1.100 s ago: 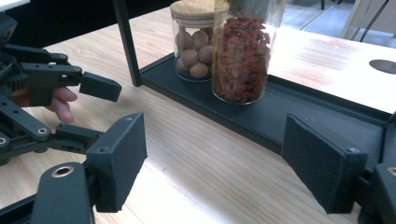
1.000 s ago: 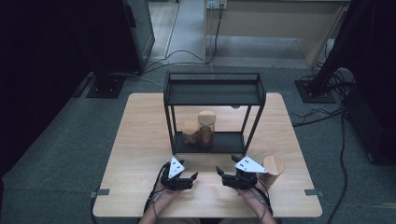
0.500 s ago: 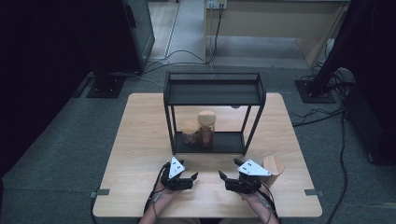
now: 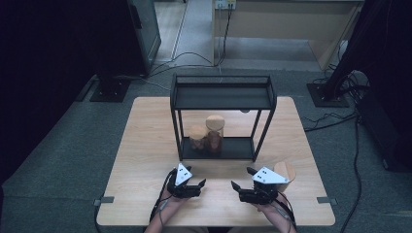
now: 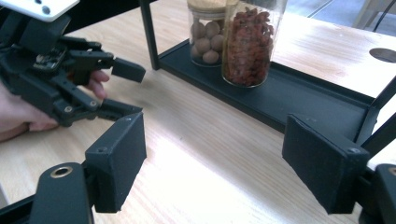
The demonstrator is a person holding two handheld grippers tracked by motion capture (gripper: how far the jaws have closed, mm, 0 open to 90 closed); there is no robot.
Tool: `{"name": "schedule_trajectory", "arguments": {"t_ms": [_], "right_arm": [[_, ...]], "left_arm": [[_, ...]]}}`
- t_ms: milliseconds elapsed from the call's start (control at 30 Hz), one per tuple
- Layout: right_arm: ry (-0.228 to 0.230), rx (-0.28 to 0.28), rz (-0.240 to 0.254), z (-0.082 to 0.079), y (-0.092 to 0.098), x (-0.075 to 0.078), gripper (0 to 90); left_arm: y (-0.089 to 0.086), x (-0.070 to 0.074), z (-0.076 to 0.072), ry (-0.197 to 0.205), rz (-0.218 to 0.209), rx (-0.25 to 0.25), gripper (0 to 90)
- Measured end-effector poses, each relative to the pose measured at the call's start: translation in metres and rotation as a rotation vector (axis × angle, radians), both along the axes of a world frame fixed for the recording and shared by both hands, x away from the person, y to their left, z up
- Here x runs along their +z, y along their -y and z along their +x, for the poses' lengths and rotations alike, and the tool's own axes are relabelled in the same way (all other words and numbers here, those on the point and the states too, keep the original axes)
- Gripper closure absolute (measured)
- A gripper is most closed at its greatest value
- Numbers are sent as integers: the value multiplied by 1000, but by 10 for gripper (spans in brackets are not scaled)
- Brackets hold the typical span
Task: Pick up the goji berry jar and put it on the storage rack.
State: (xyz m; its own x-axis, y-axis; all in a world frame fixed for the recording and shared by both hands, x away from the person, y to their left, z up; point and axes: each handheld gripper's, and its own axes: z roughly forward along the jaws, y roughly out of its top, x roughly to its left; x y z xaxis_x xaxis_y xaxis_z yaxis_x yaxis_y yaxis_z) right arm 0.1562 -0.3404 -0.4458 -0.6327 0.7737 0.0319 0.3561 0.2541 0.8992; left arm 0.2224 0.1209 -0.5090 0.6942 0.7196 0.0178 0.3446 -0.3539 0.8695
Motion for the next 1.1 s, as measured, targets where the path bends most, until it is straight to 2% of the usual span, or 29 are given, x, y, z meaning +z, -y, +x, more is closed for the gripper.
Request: {"name": "schedule_trajectory", "arguments": {"t_ms": [133, 300, 867, 1100], "right_arm": [[-8, 30, -7, -1, 6, 9, 215], [10, 39, -30, -8, 9, 21, 208], [34, 74, -51, -15, 31, 35, 206], [34, 115, -51, -16, 42, 40, 206]], "left_arm": [[0, 0, 0, 0, 0, 0, 214], [0, 0, 0, 1, 0, 0, 214], [0, 0, 0, 2, 0, 0, 214], [0, 0, 0, 0, 2, -1, 214]]}}
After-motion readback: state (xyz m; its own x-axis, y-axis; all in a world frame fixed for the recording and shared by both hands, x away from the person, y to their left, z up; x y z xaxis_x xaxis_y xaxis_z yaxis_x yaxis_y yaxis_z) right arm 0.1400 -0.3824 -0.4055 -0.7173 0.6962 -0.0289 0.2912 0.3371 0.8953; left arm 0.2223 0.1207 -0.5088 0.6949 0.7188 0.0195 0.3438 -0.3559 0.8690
